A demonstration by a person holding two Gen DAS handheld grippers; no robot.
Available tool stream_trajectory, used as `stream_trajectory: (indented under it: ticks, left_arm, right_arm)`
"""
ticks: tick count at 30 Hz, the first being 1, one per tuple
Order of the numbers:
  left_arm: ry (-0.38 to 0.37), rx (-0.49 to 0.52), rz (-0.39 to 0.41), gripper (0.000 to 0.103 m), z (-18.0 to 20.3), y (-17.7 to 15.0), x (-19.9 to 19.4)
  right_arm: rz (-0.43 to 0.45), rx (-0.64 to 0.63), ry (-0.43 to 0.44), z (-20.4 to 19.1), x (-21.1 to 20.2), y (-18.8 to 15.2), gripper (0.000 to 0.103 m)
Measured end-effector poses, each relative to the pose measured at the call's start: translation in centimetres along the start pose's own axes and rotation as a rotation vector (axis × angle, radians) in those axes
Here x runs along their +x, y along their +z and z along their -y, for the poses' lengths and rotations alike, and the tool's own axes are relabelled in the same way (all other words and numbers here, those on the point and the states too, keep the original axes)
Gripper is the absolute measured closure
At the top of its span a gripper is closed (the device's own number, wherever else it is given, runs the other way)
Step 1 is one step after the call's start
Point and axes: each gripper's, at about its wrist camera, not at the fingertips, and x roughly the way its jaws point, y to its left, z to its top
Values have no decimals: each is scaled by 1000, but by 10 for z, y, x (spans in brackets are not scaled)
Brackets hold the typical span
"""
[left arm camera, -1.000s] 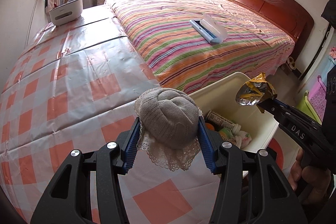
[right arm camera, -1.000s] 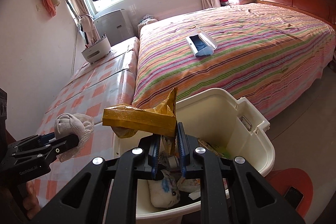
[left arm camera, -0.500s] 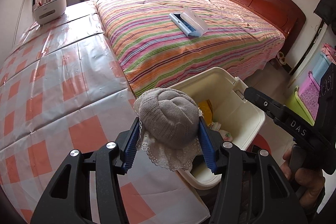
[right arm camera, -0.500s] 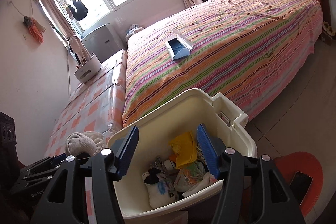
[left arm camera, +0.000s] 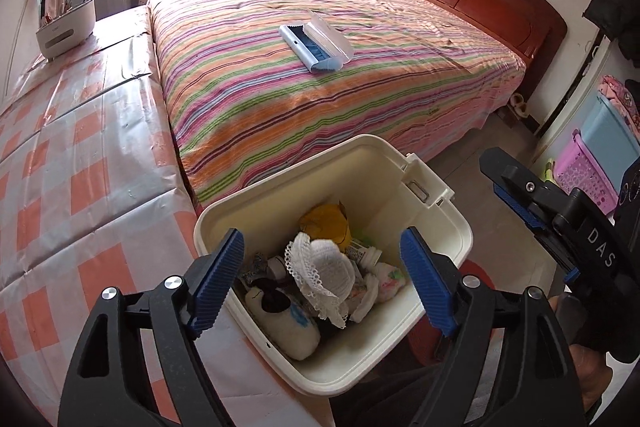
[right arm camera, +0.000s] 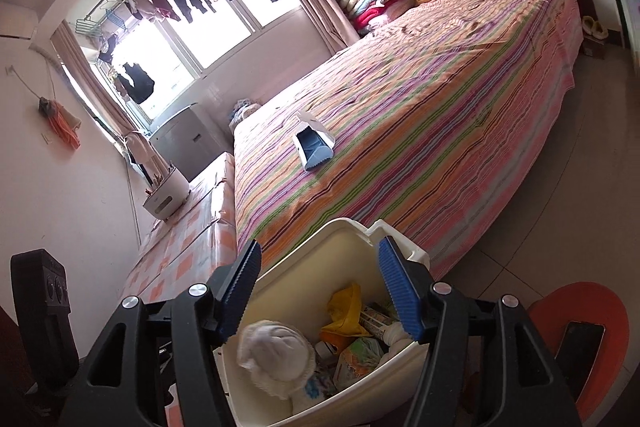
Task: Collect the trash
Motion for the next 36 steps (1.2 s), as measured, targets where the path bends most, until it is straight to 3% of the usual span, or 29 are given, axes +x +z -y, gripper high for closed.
stream_trajectory:
  ticks: [6, 11, 20, 26, 30, 36]
  left_arm:
    - [83, 5, 24, 14, 5, -3, -11]
    - [178, -27, 86, 13, -10, -19, -46]
    - [334, -39, 147, 13, -31, -50, -113]
    - [385, 20, 190, 13, -27, -65, -144]
    - [417, 59, 219, 7, -23, -70, -156]
    - [413, 71, 219, 7, -21, -71, -157]
  right_arm:
    - [35, -6, -56, 0, -9, 0, 37]
    - [54, -102, -116, -20, -30, -9, 33]
    - [39, -225, -124, -64, -76, -38, 30]
    - [47, -274, -151, -83, -94, -49, 29]
    - [54, -291, -167, -90, -95, -50, 29]
    - [53, -298, -173, -94, -94, -49, 28]
